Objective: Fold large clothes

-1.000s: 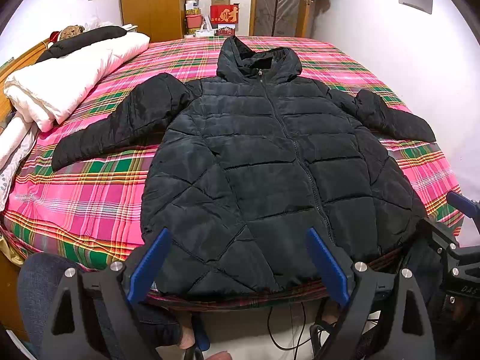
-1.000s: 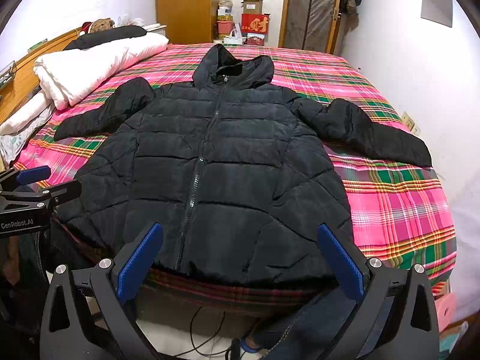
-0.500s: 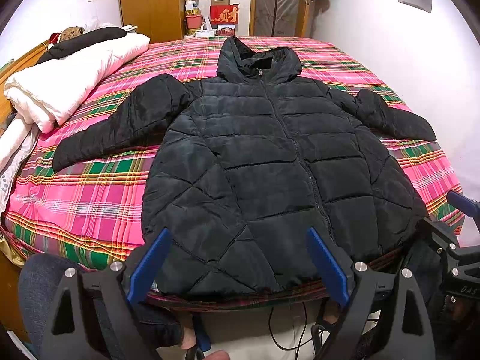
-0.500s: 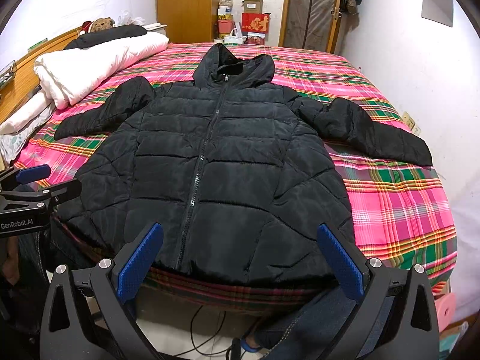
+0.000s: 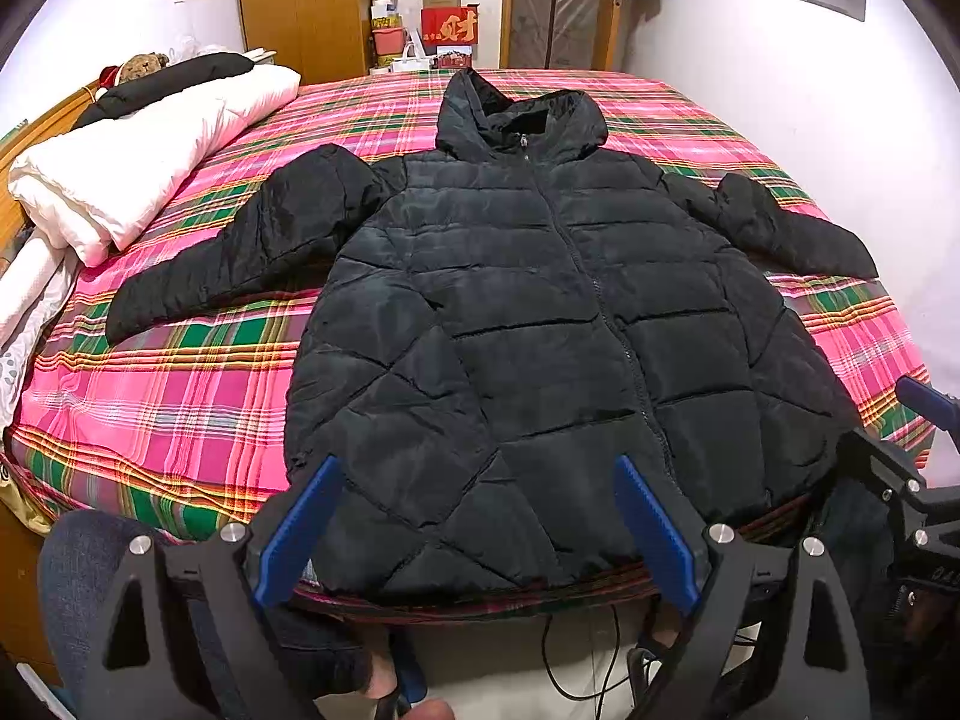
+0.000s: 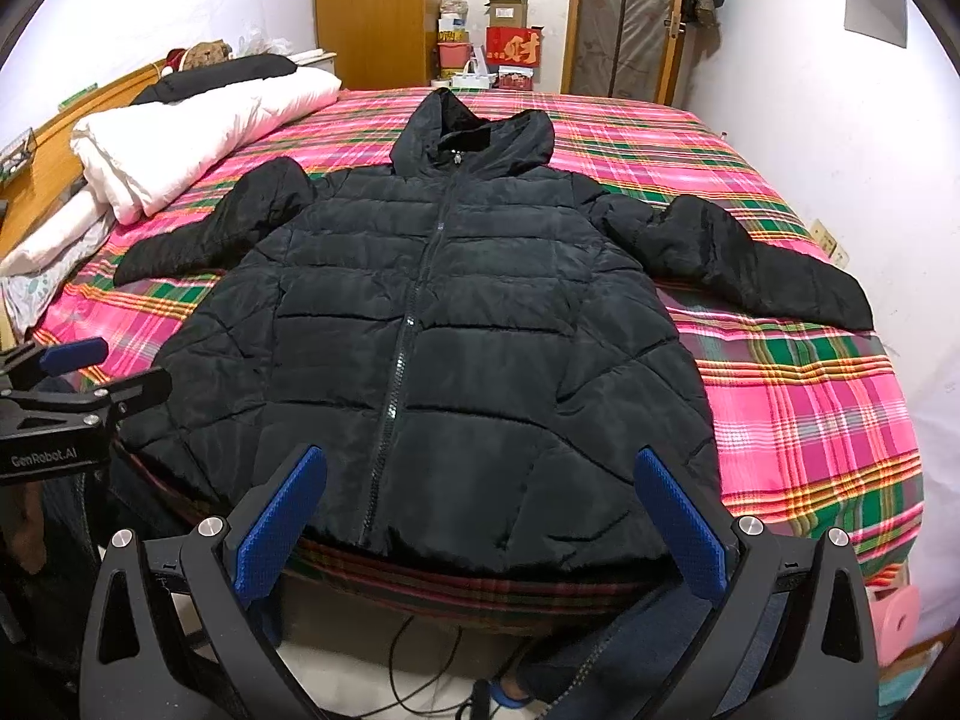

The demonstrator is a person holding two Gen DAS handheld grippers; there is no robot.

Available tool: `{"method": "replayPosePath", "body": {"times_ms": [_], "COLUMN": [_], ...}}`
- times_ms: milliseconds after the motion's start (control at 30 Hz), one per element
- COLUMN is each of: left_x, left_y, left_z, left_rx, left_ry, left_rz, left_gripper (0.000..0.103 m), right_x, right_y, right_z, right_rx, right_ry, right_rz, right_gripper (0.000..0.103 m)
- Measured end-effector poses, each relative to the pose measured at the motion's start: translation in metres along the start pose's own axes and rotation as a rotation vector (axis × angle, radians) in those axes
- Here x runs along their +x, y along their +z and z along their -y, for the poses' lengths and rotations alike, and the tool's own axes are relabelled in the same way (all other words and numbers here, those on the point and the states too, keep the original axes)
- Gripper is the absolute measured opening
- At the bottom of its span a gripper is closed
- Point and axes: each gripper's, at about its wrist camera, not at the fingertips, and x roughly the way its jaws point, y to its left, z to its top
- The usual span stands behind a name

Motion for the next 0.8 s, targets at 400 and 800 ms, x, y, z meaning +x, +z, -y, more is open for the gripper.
{"method": "replayPosePath", "body": {"times_ms": [400, 800], "left_x": [0.032, 0.094], "left_y": [0.019, 0.073], "left_z": [-0.025, -0.124], "left_rx": [-0.011, -0.192], "left_ry": [0.017, 0.088], "left_rz": [-0.011, -0.004], "left_gripper": [0.093, 0.09], "right_x": [0.028, 0.095], "right_y": [0.027, 0.086], "right_z": [-0.001, -0.04], "right_rx": [-0.008, -0.108], "right_ry": [0.046, 0.097], "right_rz": [-0.037, -0.053], "right_gripper": [0.102, 0.102]}}
